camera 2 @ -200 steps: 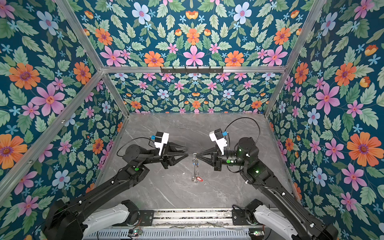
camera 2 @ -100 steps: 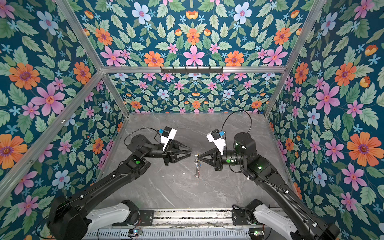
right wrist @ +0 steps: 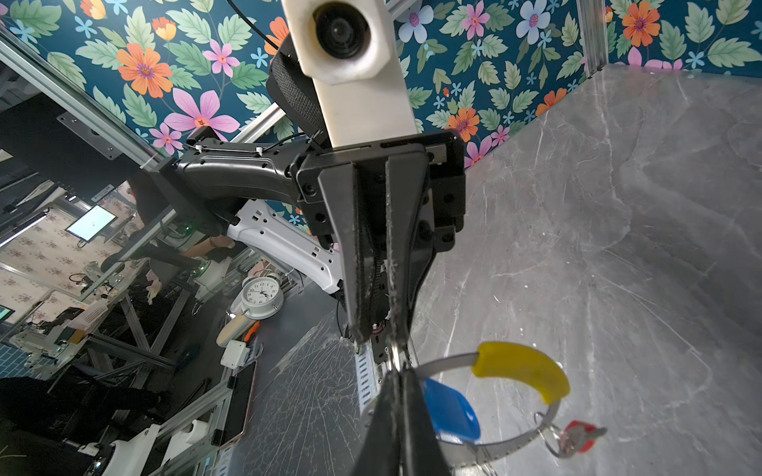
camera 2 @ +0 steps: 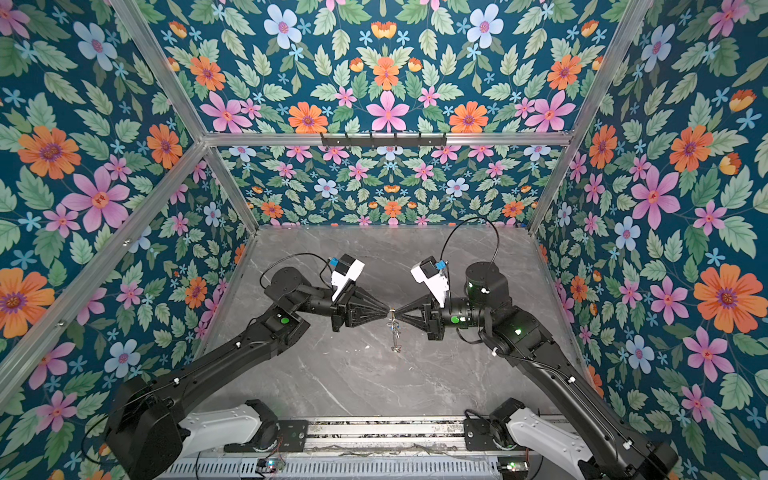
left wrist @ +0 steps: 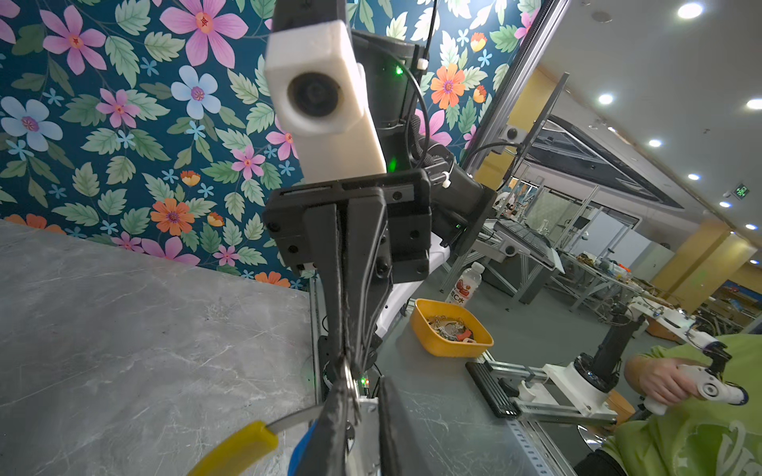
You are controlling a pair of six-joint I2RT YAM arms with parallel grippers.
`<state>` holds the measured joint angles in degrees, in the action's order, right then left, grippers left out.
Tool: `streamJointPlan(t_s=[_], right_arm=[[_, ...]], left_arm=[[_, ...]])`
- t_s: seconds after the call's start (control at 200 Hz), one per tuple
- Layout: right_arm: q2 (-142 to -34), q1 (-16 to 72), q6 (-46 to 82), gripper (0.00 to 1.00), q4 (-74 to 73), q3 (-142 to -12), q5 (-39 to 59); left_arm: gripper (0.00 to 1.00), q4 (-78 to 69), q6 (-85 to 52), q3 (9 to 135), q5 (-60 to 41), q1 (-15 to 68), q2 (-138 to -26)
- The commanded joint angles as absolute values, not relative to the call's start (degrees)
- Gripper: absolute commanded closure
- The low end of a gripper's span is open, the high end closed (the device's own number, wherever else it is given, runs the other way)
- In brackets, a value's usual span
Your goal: Remove the keys from the keyring
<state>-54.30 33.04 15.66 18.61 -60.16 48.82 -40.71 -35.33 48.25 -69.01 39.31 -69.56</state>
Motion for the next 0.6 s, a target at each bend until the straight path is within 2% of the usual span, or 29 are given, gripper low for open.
streamJointPlan(t_s=[0.0, 0.29, 0.575, 0.595], right_arm=[[-54.32, 33.05, 14.24, 1.00, 17.84, -60.56, 47.57], [-55.26, 33.13, 14.54, 1.00, 16.49, -60.78, 47.18], [-53.96, 33.41, 15.52, 1.00, 13.89, -60.08, 45.70], [-53.57, 33.40, 15.86, 0.96, 13.00, -59.65, 45.26]], left_arm=[[0.83, -43.51, -35.85, 48.67, -70.67, 39.52, -69.87], [0.87, -43.63, -35.99, 49.02, -70.64, 40.59, -71.19], [1.00, -43.79, -35.13, 48.56, -67.73, 40.59, -71.31], [1.00, -43.99, -34.93, 48.46, -67.26, 40.60, -71.12]])
